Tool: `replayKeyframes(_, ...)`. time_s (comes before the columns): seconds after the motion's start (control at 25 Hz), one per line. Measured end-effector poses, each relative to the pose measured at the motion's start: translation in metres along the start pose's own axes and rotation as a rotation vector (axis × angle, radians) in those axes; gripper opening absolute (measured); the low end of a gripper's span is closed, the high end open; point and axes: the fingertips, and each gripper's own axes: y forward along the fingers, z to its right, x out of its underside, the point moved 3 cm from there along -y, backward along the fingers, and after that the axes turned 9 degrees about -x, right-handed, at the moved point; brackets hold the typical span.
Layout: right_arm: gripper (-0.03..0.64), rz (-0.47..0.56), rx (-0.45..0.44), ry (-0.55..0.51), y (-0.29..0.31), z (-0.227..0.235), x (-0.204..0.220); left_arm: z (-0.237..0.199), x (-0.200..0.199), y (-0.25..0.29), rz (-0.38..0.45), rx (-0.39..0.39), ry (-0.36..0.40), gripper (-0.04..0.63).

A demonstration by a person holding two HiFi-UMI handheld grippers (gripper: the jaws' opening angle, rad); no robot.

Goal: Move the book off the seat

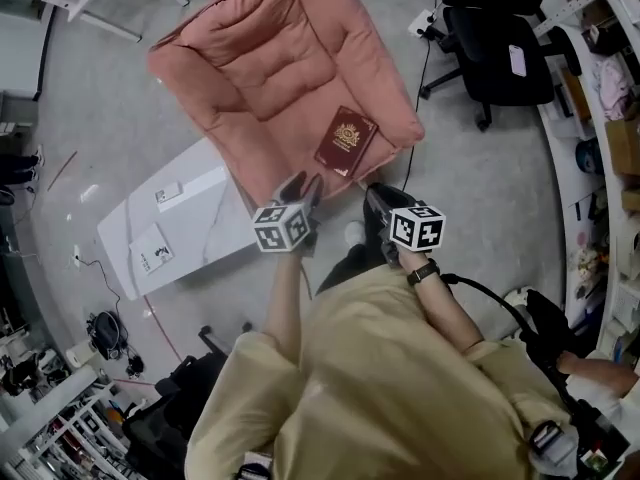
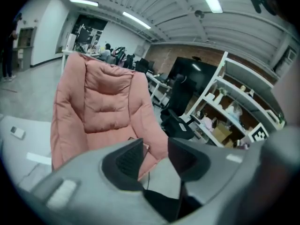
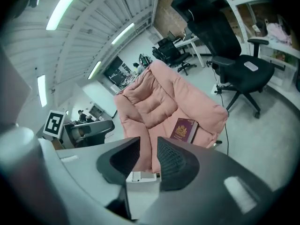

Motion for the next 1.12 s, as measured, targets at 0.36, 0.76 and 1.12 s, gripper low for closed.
replayKeyframes(0.36,0.167,-0.152,-0.047,0.301,0.084,0.108,0.027,-0.047,0.027,0.139,-0.263,-0.019,-0.218,0.215)
replayKeyframes(0.76,0.238,-0.243,-0.006,0.375,0.164,0.194,0.033,-0.101,0.092,0.271,-0.571,0.03,-0.165,0.325)
replayKeyframes(1.12,0.247,-0.267,0.017,0.418,0.22,0.246,0.059,-0.129,0.129,0.353,-0.677,0.12,0.007,0.414)
